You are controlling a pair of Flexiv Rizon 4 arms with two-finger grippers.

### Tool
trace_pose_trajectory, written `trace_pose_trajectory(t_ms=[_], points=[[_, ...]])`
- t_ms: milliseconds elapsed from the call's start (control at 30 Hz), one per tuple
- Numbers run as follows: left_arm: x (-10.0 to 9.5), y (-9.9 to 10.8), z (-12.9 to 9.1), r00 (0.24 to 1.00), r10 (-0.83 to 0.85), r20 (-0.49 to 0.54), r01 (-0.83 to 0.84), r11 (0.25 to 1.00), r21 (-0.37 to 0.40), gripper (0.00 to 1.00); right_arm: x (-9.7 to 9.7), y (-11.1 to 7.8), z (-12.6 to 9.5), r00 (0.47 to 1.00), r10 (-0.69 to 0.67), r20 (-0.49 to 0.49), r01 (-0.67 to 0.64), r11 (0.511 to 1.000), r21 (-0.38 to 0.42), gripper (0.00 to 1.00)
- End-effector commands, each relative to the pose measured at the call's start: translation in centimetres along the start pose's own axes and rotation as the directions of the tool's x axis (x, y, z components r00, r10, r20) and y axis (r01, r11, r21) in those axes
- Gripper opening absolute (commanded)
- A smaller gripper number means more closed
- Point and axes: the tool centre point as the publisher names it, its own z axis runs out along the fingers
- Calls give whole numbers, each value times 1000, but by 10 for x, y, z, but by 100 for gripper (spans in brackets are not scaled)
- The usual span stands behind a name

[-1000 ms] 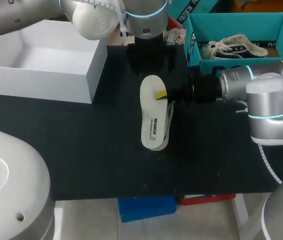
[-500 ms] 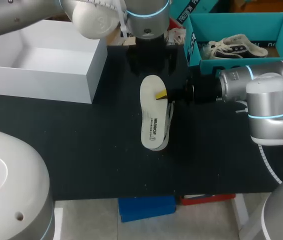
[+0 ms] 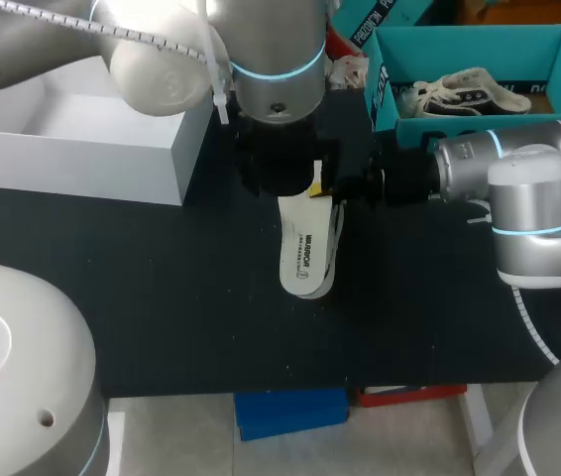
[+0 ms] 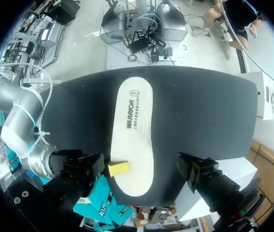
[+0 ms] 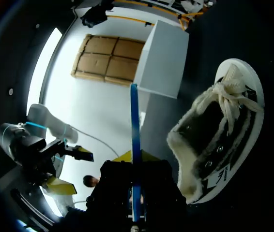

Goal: Take the shoe out of the shoebox, open the shoe tongue, remove and reinsert the insole, then place the shoe into the shoebox

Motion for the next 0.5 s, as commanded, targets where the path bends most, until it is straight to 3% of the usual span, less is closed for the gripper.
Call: trace_pose_trajectory(t_ms=[33,133,333,500], points=[[12,-26,-3,999,17,27,-16,999,-31,100,-1,0,1,1000,0,-1,0,1000,0,0],[15,-41,-4,998,31,50,-30,999,-33,100,-1,0,1,1000,0,-1,0,1000,0,0],[25,-60,-2,979,31,203,-25,999,-33,100,-1,0,1,1000,0,-1,0,1000,0,0],[28,-68,-6,891,25,454,-15,1000,-26,100,-1,0,1,1000,0,-1,0,1000,0,0]])
